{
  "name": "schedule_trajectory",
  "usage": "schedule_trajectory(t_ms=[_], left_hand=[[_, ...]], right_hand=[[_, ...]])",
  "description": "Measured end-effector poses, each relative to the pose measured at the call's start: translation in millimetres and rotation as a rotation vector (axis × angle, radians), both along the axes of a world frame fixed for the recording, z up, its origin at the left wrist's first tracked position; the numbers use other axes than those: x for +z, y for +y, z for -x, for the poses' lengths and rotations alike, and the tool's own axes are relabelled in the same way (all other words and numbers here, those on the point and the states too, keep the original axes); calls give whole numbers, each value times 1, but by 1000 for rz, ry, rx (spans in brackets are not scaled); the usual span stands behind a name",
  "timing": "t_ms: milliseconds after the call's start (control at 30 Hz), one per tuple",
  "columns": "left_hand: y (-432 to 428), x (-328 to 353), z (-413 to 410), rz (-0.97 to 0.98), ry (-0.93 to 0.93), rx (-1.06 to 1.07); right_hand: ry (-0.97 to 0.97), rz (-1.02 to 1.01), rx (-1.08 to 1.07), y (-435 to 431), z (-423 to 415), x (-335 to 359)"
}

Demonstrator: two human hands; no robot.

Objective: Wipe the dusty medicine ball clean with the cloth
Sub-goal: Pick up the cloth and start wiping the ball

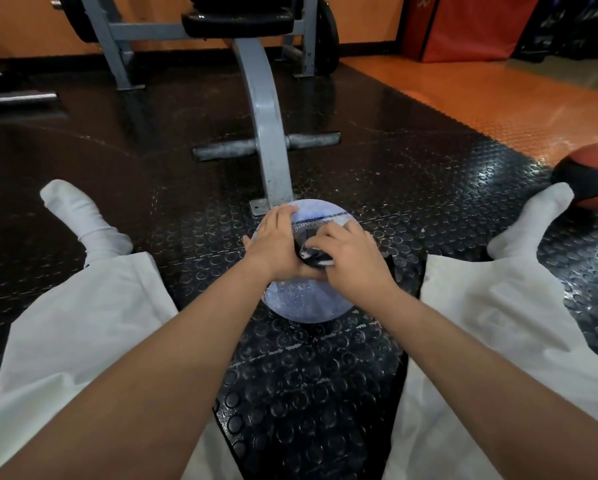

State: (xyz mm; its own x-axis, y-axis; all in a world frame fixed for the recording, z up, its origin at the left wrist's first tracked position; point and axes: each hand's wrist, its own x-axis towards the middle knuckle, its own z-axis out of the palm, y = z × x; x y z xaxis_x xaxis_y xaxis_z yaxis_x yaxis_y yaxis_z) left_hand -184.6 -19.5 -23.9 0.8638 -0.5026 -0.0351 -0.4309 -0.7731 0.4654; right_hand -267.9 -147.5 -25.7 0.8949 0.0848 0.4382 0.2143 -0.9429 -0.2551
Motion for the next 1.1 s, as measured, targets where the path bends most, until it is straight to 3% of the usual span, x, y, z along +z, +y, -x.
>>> schedule_trajectory(t_ms=[267, 500, 733, 967, 1100], left_hand=[[-11, -6, 10, 38, -6, 38], [-12, 1, 5, -74, -55, 32], [-15, 4, 6, -140, -82, 30], [-3, -4, 2, -36, -48, 14], [-4, -2, 1, -60, -55, 10]], right_hand=[[45, -255, -309, -19, -21, 0], [56, -149, -86, -16, 13, -15], [85, -141, -270, -19, -25, 11], [104, 45, -87, -6, -22, 15], [135, -81, -191, -33, -22, 14]])
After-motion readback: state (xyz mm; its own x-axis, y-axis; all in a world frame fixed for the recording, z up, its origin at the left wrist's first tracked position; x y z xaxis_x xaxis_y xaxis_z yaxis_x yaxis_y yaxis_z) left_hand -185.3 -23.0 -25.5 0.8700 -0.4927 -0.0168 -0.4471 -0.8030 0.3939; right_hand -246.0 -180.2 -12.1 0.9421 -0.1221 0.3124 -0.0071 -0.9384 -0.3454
